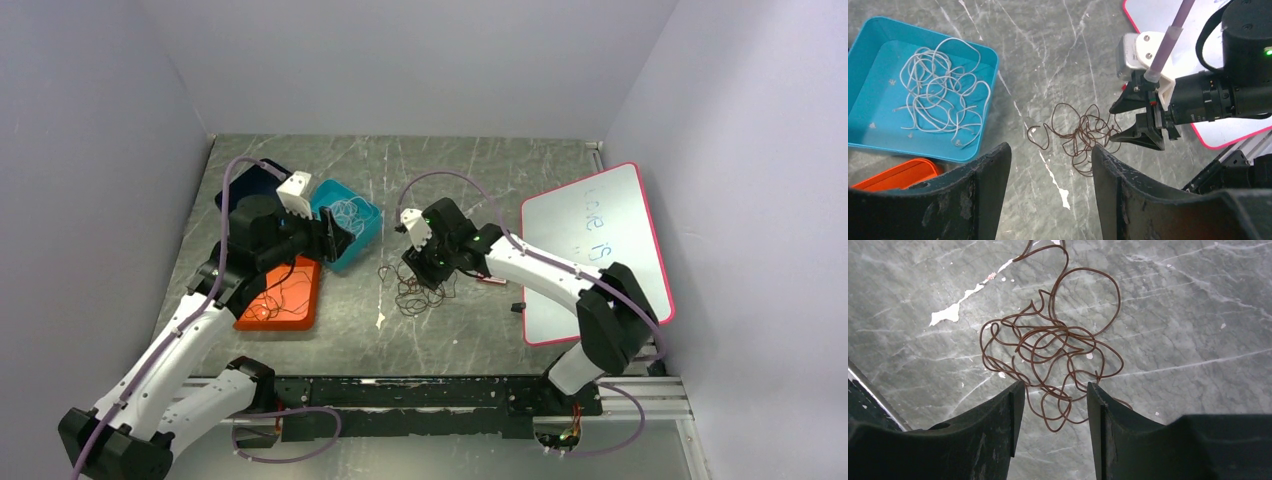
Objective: Untangle the cables
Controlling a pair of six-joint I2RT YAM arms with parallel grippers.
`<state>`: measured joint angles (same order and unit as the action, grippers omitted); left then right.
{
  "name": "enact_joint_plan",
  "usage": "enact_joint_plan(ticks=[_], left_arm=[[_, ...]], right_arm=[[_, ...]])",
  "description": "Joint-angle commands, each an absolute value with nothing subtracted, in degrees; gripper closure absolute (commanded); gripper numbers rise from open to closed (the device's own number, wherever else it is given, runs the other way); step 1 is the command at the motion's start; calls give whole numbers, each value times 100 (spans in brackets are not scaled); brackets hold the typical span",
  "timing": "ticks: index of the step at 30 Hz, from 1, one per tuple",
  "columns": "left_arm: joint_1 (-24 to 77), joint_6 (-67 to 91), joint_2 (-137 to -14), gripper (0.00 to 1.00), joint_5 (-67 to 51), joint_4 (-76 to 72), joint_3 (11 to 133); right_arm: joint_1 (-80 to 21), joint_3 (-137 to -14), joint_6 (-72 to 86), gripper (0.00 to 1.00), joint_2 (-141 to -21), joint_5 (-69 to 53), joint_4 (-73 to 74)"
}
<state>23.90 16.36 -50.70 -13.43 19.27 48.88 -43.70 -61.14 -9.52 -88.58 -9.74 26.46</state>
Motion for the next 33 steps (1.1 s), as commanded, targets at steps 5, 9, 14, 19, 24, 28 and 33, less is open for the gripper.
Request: enact_joint_plan(ticks=[5, 9, 14, 19, 24, 28, 33], left_arm=[[2406, 1642, -4930, 35, -820, 1639, 4981], [2409, 1721, -4917, 35, -879, 1610, 4929], [2411, 1758, -4924, 36, -906, 1521, 4834], [2406, 1726, -4965, 36, -828, 1584, 4864], [2410, 1797, -4931, 36, -797, 1539, 4775], [2413, 1823, -4943, 36, -851, 1405, 4675], [2408, 1730, -4833, 34, -1081, 1110, 4528]], right_arm=[[-4181, -6112, -1336, 49, -9227, -1407, 2605], [-4154, -6114, -1378, 56, -9369, -1418, 2611], [-4081, -6085, -1294, 73, -9423, -1474, 2462], [-4075, -6111, -1294, 81, -9477, -1508, 2525], [-4048, -6060, -1249, 97, -9332, -1488, 2453], [-4018, -6142, -1239, 100, -9047, -1547, 2570], [-3950, -6312, -1151, 100, -8356, -1654, 2800]])
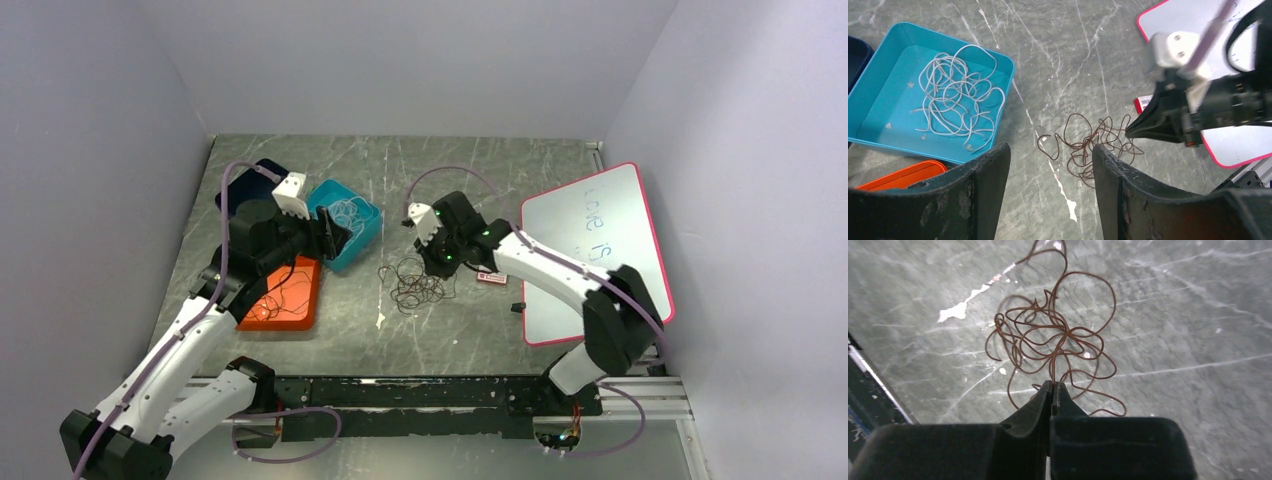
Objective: Untangle the cables
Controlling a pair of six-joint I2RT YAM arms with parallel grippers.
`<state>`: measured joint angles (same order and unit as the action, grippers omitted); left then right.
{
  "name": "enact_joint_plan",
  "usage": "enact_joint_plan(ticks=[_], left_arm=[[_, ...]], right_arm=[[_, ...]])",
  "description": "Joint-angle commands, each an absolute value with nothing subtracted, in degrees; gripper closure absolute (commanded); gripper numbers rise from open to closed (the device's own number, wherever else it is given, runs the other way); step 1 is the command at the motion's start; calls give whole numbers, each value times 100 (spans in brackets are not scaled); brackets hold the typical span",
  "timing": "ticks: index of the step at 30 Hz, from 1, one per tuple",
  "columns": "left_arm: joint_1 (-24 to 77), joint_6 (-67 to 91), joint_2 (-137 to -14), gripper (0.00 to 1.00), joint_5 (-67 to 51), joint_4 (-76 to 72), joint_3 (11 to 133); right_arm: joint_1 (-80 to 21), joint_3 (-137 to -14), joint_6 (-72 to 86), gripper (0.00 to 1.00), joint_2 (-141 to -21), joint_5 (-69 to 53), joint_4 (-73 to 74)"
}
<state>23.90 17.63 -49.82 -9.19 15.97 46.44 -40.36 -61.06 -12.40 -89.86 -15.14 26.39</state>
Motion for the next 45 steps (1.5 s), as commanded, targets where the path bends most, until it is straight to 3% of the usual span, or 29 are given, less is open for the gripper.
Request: enact_joint_plan(ticks=[1, 4, 19, 28, 45], left_arm=[[2410, 1691, -4788, 33, -1182, 1020, 4477], [2408, 1641, -4638, 31, -1699, 403, 4265], [2408, 1800, -5149, 0, -3762, -2324, 4036], [2472, 2325, -6050, 0, -4122, -4003, 3988], [3170, 2321, -6637, 0, -4283, -4513, 4076]], right_arm=[[-3943, -6363, -1125, 100, -8213, -1667, 2833], [-3942, -6484, -1009, 100, -7808, -1709, 2889], [-3929, -7773, -121, 100, -7006, -2119, 2943], [-3931, -7805, 878, 100, -7046, -2296, 2274], [-3929, -7885, 1087, 100, -7279, -2224, 2137]])
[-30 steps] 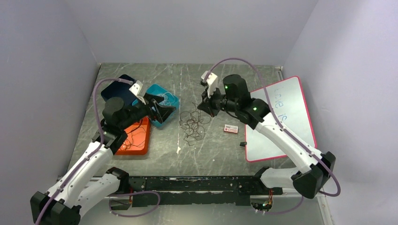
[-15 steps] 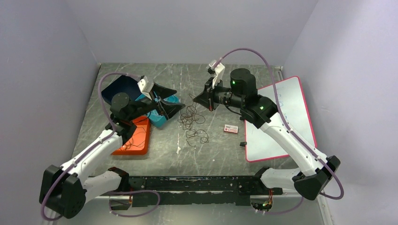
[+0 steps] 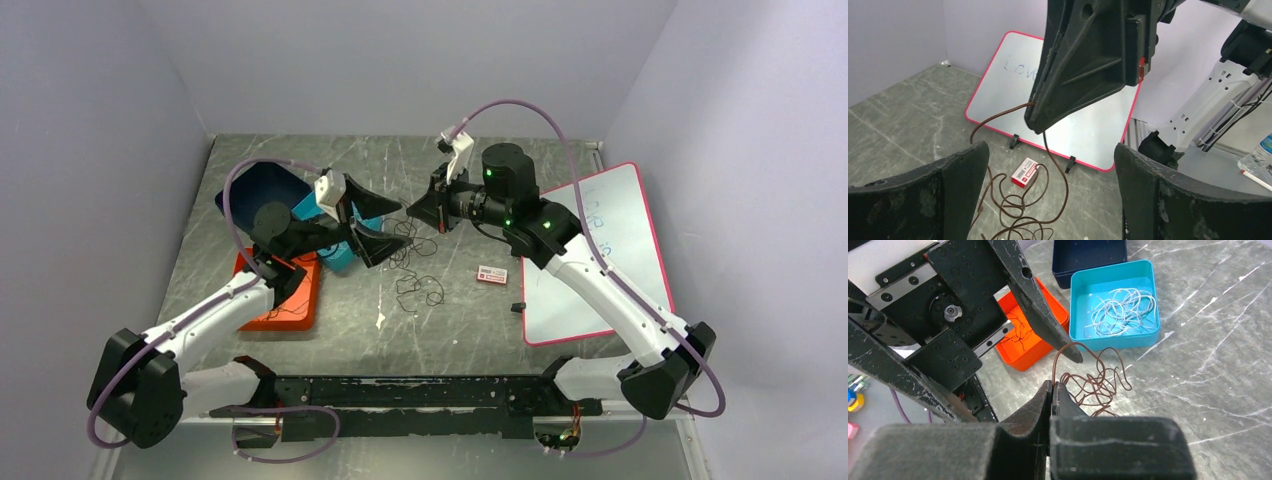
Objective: Untangle the cables
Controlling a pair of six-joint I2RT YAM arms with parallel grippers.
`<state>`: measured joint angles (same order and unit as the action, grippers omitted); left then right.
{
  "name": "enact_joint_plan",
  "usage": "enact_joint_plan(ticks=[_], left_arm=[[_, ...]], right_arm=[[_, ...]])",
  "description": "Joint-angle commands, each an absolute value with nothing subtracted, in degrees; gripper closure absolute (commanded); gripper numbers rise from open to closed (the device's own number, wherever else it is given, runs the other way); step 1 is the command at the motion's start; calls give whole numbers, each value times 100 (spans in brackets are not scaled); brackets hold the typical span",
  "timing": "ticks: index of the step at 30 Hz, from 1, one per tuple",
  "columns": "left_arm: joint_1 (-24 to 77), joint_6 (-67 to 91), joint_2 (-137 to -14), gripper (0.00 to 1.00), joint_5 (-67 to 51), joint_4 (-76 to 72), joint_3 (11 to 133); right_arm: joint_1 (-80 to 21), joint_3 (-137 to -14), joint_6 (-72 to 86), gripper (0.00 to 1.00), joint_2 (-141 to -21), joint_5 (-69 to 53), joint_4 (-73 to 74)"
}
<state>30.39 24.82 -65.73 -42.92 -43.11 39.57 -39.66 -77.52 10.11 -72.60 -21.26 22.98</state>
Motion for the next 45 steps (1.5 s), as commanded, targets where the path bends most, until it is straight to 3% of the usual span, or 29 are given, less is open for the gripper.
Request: enact_joint_plan(ticks=[1, 8, 17, 23, 32, 45], left_arm=[[3207, 2256, -6658, 0, -4187, -4432, 4088], [3234, 1690, -6837, 0, -3482, -4229, 4163], [3230, 1790, -7263, 0, -3643, -4508, 4334], [3232, 2005, -7416, 27, -3937, -4472, 4269], [3352, 2605, -7566, 57, -4062, -4703, 3772], [3954, 2617, -8068, 66, -3799, -4934, 3249]], right_arm=[[-3929, -7877, 1116, 100, -7271, -2283, 2088], [-3929, -7899, 1306, 100, -7182, -2763, 1900], [-3929, -7930, 1494, 100, -7116, -3209, 1760], [-3934, -7977, 1567, 100, -7017, -3156, 1569], [-3928, -8165, 1495, 100, -6673, -2356, 1176], [-3929, -8563, 1399, 100, -6498, -1992, 657]])
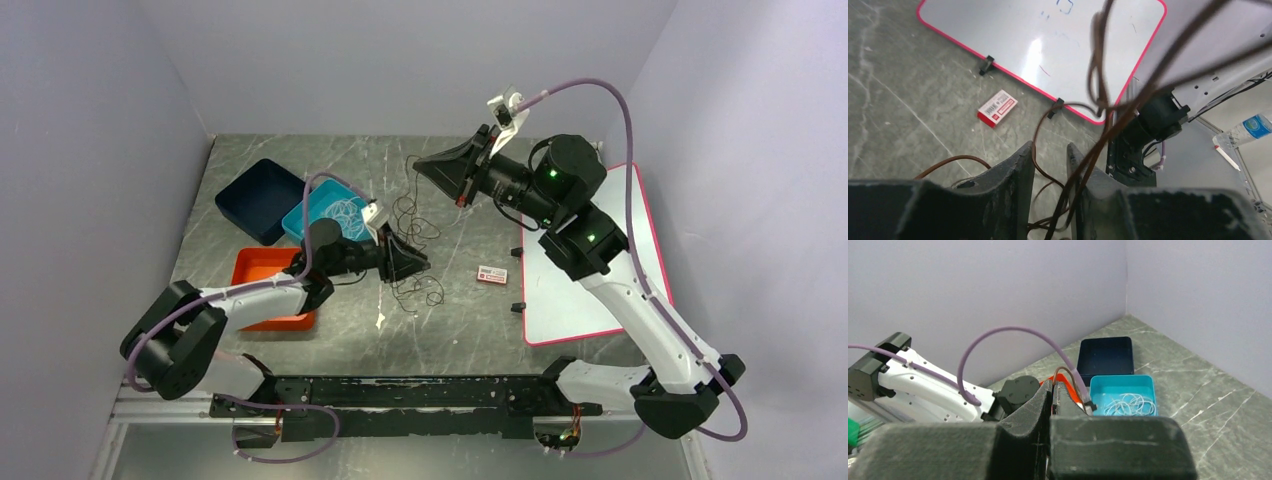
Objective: Untangle the cables
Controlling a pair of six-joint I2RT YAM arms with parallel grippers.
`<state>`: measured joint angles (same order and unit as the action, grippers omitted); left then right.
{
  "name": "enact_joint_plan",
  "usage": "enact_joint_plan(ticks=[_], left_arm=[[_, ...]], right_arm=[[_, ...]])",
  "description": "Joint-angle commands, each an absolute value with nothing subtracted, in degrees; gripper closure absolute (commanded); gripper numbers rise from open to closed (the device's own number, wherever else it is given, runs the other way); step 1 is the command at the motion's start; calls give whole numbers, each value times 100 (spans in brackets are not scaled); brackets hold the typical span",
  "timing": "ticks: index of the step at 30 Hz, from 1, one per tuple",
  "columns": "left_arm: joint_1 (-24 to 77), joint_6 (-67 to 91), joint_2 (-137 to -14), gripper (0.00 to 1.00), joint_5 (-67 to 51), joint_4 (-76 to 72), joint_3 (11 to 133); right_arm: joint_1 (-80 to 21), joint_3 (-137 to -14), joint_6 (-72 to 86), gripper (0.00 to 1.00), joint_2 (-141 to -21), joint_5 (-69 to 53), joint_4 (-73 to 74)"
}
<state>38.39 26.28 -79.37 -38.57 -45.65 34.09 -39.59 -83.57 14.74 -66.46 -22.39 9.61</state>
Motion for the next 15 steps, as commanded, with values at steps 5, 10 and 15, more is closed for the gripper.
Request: enact_joint_plan(ticks=[5, 10, 15], left_arm=[[4016, 2663, -8287, 73, -3808, -5095, 3054], [4057, 2719, -8439, 77, -3792, -5248, 2877], [4070, 2732, -8508, 77, -3749, -5307, 2752]], right_arm=[[-3929, -8771, 1181, 100, -6398, -1583, 732], [-3933, -8842, 928, 100, -6207, -926, 745], [-3930, -8810, 676, 100, -5982, -166, 639]])
